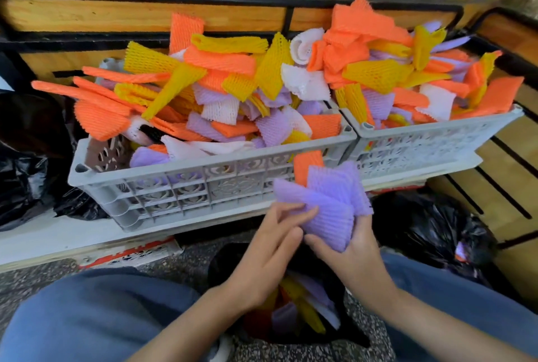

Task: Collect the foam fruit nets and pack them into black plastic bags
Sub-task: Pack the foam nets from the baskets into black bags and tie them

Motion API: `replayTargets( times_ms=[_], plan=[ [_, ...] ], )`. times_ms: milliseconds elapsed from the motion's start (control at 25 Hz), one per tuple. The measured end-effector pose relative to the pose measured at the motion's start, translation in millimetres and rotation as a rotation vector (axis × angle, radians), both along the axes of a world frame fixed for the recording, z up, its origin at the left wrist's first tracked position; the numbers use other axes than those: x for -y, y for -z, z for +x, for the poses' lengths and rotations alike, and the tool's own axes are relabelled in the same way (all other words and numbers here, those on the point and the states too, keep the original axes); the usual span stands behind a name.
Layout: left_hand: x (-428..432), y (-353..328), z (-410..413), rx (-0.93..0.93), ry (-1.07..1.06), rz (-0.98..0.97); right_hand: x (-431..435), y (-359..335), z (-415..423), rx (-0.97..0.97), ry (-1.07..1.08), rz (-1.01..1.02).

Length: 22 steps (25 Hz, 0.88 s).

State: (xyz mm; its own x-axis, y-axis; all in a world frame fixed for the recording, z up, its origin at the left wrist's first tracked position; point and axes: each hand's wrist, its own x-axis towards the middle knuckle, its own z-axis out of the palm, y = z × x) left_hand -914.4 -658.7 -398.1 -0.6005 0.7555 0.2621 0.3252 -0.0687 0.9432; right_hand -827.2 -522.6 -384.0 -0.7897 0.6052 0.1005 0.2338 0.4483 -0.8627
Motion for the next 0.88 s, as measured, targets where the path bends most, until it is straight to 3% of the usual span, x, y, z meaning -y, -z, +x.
replayTargets(
  times_ms=[120, 240, 280, 400, 440, 520, 680, 880],
  plan=[
    [10, 31, 7, -0.108, 0.095, -0.193, -14, 26, 8, 0.127, 0.078, -0.046],
    [29, 77, -6, -0.519, -0.205, -0.584, -22, 50, 14, 0.296, 0.011, 0.034],
    [39, 89, -9, -0.553, -0.273, -0.760, -21, 58, 17, 0.318, -0.034, 0.046],
    [65, 106, -13, -0.259, -0.293, -1.184, -10, 84, 26, 0.360, -0.196, 0.099],
    [70, 108, -14, -0.131, -0.273, -1.192, -5, 93, 30, 0.390, -0.256, 0.103],
    [73, 108, -11, 0.041, -0.317, -1.010, 5, 113, 36, 0.509, -0.357, 0.081],
    [69, 103, -10, 0.262, -0.509, -0.746, 17, 140, 30, 0.804, -0.531, 0.248],
    [66, 108, -20, 0.467, -0.598, -0.634, -11, 148, -24, 0.955, -0.443, 0.272]
  ],
)
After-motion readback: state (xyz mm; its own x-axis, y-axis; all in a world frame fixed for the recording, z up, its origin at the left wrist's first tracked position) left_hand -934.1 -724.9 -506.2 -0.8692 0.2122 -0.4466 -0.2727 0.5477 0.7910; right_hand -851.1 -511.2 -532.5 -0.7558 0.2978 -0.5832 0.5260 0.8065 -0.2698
